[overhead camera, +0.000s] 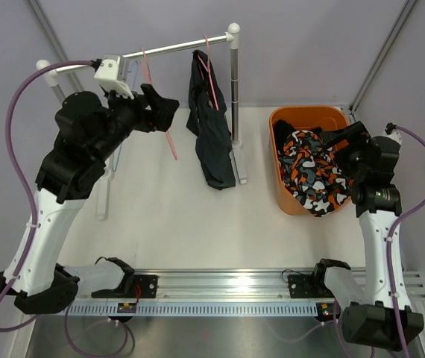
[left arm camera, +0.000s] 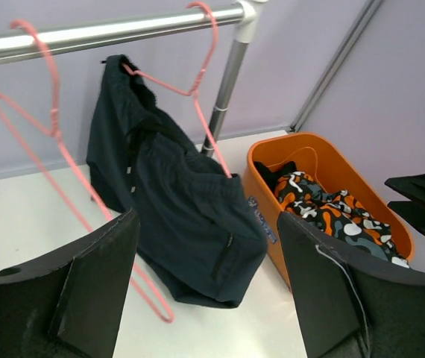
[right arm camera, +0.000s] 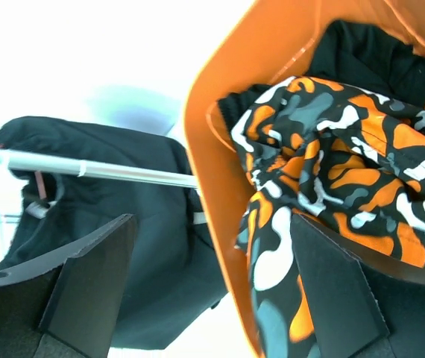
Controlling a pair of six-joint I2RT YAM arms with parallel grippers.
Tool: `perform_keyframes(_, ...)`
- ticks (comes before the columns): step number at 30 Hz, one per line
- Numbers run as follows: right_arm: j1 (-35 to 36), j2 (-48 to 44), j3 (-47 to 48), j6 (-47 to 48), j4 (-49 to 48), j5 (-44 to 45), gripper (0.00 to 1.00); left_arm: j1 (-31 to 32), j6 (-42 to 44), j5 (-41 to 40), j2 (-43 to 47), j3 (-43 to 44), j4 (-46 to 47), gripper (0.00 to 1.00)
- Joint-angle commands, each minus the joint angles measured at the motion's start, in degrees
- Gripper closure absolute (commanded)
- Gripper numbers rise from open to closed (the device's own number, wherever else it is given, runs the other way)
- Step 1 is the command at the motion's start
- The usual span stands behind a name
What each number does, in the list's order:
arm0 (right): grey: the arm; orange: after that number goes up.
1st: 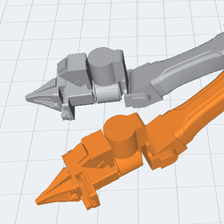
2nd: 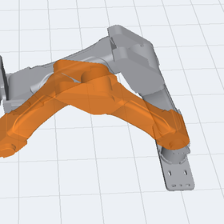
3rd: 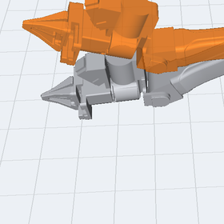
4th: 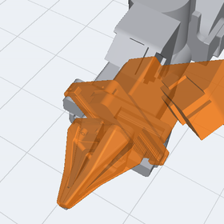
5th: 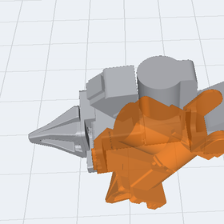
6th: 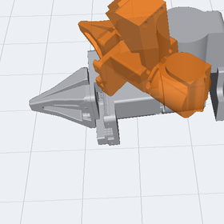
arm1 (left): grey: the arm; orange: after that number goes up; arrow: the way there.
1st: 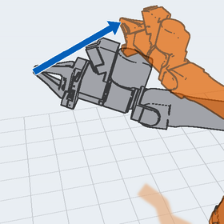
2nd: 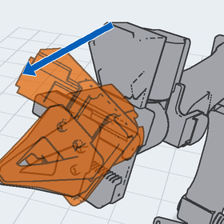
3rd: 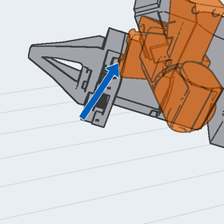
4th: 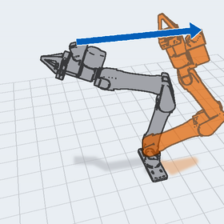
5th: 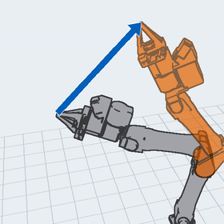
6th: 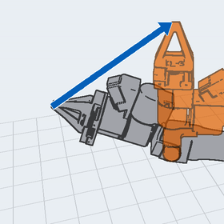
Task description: Remove the shorts from the hanger
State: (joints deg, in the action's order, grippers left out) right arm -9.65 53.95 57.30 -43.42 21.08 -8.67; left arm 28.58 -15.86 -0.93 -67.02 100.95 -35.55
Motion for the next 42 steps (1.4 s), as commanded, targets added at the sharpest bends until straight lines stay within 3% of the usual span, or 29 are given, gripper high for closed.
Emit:
perform_keyframes(1, 0.16, -4.02, 2.64, 1.58, 3.61, -0.91, 0.06, 5.51, 1.36, -6.09, -5.81, 3.72, 1.8, 0.21)
perform_keyframes(6, 0.07, -11.49, 0.63, 0.0, 4.32, -5.83, 0.06, 9.65, 1.01, -14.95, -14.34, 8.82, 5.4, 0.21)
perform_keyframes(14, 0.07, -18.7, 2.29, 2.55, 11.52, -8.2, 0.05, 9.92, 0.82, -31.3, -32.18, 19.19, 11.72, 0.2)
perform_keyframes(18, 0.07, -22.04, 2.12, 2.81, 13.63, -8.56, 0.05, 9.74, 3.72, -37.47, -40.43, 30.67, 12.09, 0.18)
perform_keyframes(24, 0.07, -23.72, 2.03, 4.57, 16.36, -7.86, 0.05, 6.67, 1.54, -34.58, -45.65, 35.9, 12.0, 0.19)
perform_keyframes(33, 0.07, -23.54, 1.06, 4.13, 15.13, -8.47, 0.05, 4.47, -0.4, -30.8, -47.32, 32.74, 13.58, 0.24)
perform_keyframes(42, 0.07, -23.63, -1.57, 4.13, 13.73, -8.3, 0.05, 4.29, -1.46, -27.64, -49.52, 33.26, 12.7, 0.4)
